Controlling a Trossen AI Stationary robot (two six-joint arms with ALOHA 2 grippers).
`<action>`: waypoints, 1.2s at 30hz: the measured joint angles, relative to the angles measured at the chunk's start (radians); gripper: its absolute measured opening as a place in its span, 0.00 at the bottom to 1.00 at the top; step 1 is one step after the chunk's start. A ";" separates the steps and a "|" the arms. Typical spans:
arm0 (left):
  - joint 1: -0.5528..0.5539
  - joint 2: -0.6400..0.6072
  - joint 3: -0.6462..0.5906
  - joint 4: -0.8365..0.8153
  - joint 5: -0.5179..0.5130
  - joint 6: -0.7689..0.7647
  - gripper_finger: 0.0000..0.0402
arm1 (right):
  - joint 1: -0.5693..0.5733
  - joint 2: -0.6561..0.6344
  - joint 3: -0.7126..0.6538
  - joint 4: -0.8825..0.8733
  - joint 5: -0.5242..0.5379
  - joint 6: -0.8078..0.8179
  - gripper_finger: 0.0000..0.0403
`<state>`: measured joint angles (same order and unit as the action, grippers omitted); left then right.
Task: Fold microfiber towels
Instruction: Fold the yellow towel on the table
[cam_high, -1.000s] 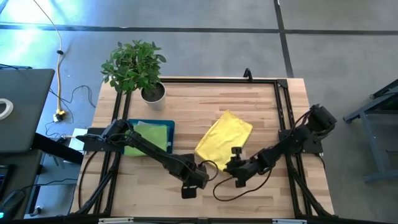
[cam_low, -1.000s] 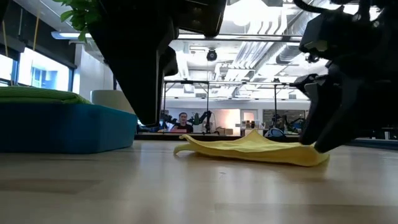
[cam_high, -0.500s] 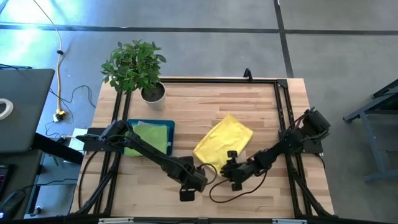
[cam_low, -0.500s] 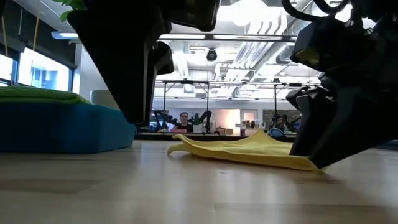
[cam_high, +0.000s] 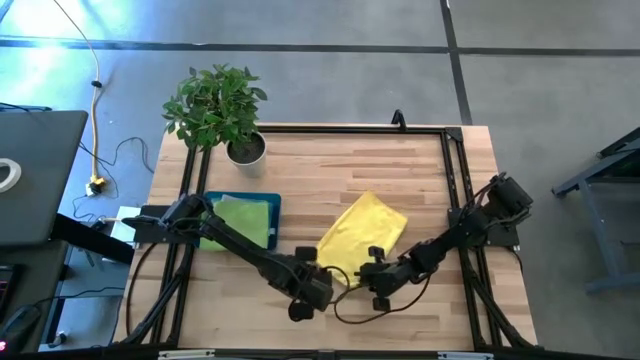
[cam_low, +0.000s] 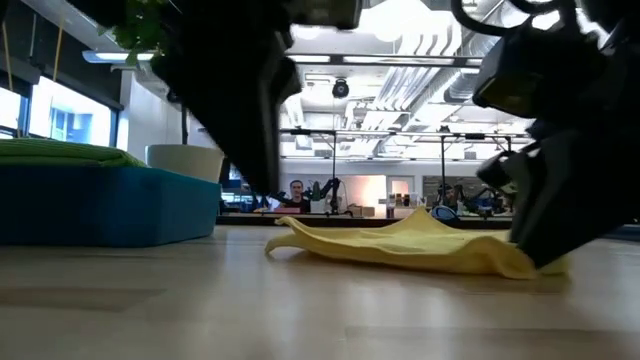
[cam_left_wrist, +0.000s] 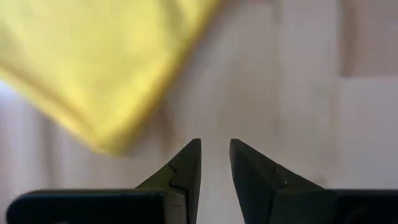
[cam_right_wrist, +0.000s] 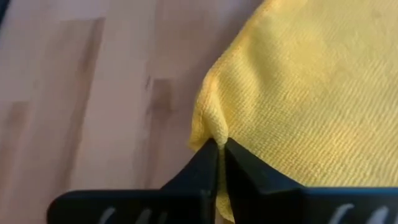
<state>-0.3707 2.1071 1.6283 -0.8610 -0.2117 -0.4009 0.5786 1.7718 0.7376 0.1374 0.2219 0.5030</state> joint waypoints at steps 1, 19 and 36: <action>-0.004 0.000 0.000 0.009 -0.049 0.019 0.19 | 0.003 -0.009 -0.001 -0.004 -0.011 0.020 0.03; 0.012 0.033 -0.072 0.248 -0.023 0.293 0.38 | 0.060 -0.121 -0.002 0.000 0.011 0.260 0.00; 0.039 0.049 -0.140 0.304 -0.014 0.298 0.49 | 0.092 -0.124 0.000 0.024 0.011 0.327 0.00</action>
<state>-0.3317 2.1559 1.4887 -0.5575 -0.2252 -0.1028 0.6705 1.6478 0.7372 0.1612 0.2329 0.8303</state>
